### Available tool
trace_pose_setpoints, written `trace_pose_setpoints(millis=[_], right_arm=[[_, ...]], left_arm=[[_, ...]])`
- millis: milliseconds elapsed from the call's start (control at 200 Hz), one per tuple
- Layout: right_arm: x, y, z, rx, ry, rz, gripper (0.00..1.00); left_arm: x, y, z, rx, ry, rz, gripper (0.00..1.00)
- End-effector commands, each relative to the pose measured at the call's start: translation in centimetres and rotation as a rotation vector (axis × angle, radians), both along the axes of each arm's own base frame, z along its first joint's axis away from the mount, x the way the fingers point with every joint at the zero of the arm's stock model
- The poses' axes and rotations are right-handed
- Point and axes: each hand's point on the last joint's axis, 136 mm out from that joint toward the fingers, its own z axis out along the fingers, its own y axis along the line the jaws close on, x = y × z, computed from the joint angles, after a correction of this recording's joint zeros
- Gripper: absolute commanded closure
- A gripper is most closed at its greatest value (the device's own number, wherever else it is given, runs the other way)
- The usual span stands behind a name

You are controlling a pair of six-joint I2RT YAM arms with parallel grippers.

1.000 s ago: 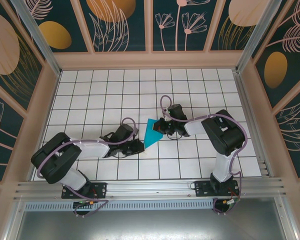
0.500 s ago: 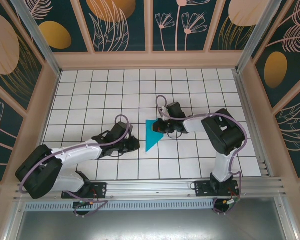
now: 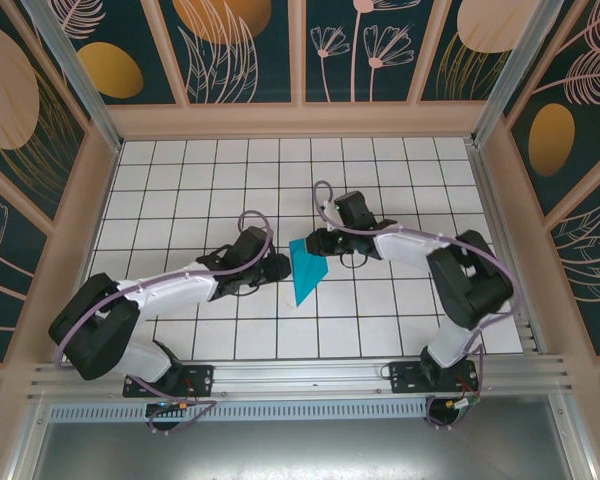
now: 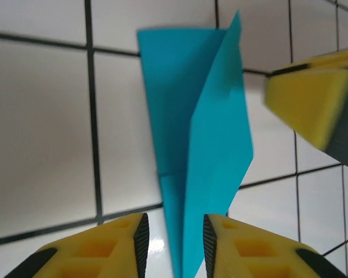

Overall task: Fold a paper plane with a square sheet of paper (pick it up from the middle)
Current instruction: Fourth fold the wing at the center of the table.

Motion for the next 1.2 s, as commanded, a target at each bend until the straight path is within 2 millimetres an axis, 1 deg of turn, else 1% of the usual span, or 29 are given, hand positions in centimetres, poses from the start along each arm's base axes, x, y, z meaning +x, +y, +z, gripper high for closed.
trace_pose_setpoints(millis=[0,60,70,85,200,265,385,470,515,545,585,681,871,971,1106,1196], right_arm=[[0.5,-3.0,1.7,-0.027,-0.046,-0.151,0.75],[-0.1,-3.7,2.0,-0.010,-0.049,-0.187,0.73],[0.4,-4.6,2.0,-0.009,-0.047,-0.220,0.73],[0.5,-5.1,2.0,-0.008,-0.047,-0.245,0.73],[0.3,-7.4,2.3,0.016,-0.053,-0.368,0.73],[0.2,-8.3,2.7,0.046,-0.059,-0.428,0.73],[0.1,-9.7,2.5,0.061,-0.072,-0.519,0.70],[-0.3,-9.9,1.8,0.093,-0.054,-0.547,0.67],[-0.8,-10.2,0.9,0.096,-0.002,-0.573,0.63],[-1.0,-10.4,0.3,0.095,0.043,-0.584,0.63],[-1.4,-10.2,-0.5,0.106,0.089,-0.572,0.63],[-2.2,-8.9,-1.2,0.163,0.136,-0.513,0.64],[-3.1,-8.0,-2.7,0.157,0.209,-0.490,0.62],[-3.3,-7.5,-3.2,0.159,0.229,-0.474,0.58],[-3.3,-6.7,-3.5,0.156,0.248,-0.448,0.58],[-3.3,-6.0,-3.6,0.157,0.255,-0.422,0.58]], left_arm=[[1.5,-0.6,0.5,0.023,-0.048,-0.002,0.65],[1.7,-1.0,0.5,0.016,-0.050,-0.006,0.63],[1.8,-1.0,0.5,0.018,-0.051,-0.006,0.62],[1.8,-1.0,0.6,0.018,-0.052,-0.007,0.61],[2.0,-1.0,0.2,0.033,-0.053,-0.001,0.58],[2.2,-1.0,0.1,0.038,-0.055,0.002,0.57],[2.5,-0.6,-0.1,0.060,-0.063,0.018,0.57],[2.7,-0.4,0.1,0.067,-0.076,0.031,0.57],[2.9,-0.4,0.1,0.067,-0.081,0.036,0.56],[3.0,-0.4,0.2,0.067,-0.084,0.039,0.56],[3.0,-0.5,0.2,0.066,-0.083,0.041,0.56],[3.3,-0.6,0.1,0.070,-0.082,0.045,0.54],[3.8,-1.2,-0.3,0.094,-0.073,0.026,0.50],[3.8,-1.7,-0.2,0.082,-0.069,0.007,0.48],[3.8,-2.3,-0.1,0.062,-0.068,-0.019,0.46],[3.7,-2.6,-0.6,0.067,-0.053,-0.034,0.46]])
